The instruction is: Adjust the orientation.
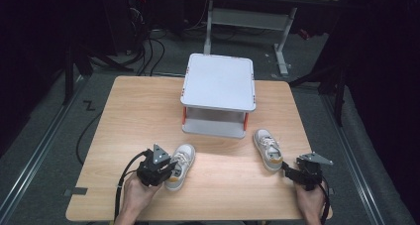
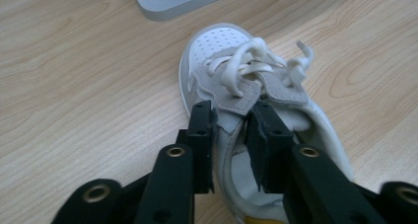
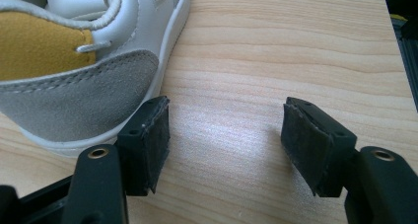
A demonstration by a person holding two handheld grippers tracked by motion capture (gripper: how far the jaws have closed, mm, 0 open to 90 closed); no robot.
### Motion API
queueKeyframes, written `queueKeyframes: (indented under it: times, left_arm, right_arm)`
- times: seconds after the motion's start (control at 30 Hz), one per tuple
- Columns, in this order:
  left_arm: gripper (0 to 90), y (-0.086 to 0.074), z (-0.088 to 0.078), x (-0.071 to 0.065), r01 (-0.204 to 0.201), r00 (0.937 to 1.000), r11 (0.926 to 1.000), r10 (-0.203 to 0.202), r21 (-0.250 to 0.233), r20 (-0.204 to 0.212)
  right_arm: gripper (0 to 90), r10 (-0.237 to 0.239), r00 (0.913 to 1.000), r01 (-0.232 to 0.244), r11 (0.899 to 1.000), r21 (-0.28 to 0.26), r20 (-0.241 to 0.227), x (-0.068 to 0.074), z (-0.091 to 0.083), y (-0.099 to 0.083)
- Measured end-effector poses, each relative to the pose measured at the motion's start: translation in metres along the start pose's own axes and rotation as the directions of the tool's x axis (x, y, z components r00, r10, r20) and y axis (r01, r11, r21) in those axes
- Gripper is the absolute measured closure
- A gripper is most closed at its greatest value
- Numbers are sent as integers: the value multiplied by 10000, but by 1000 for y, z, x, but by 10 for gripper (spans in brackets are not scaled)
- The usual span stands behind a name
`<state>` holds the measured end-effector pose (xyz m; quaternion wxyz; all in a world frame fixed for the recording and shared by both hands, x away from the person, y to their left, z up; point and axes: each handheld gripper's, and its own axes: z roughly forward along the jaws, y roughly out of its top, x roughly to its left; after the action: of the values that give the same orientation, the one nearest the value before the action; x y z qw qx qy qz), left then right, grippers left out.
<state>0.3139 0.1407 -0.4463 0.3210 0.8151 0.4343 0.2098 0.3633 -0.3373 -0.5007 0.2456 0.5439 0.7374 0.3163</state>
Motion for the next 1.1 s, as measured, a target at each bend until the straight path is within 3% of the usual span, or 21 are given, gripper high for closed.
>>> queueKeyframes:
  times: [0.2, 0.6, 0.87, 1.1]
  left_arm:
    - [810, 2, -2, -2, -134, 9996, 9999, 133, -26, -230]
    - [839, 10, -6, 0, 793, 9968, 9962, -791, -355, 71]
    - [841, 27, -5, -13, 495, 9988, 9972, -491, -568, 70]
    - [840, 47, 6, -31, 319, 9991, 9973, -299, -657, 315]
  right_arm:
    - [355, 15, 10000, -15, 10000, 11, 2, 0, 0, 0]
    - [355, 18, 10000, -18, 10000, 13, 0, 0, 0, 0]
    - [355, 26, 10000, -26, 10000, 13, 10, 0, 0, 0]
    - [354, 32, 10000, -32, 10000, 17, 10, 0, 0, 0]
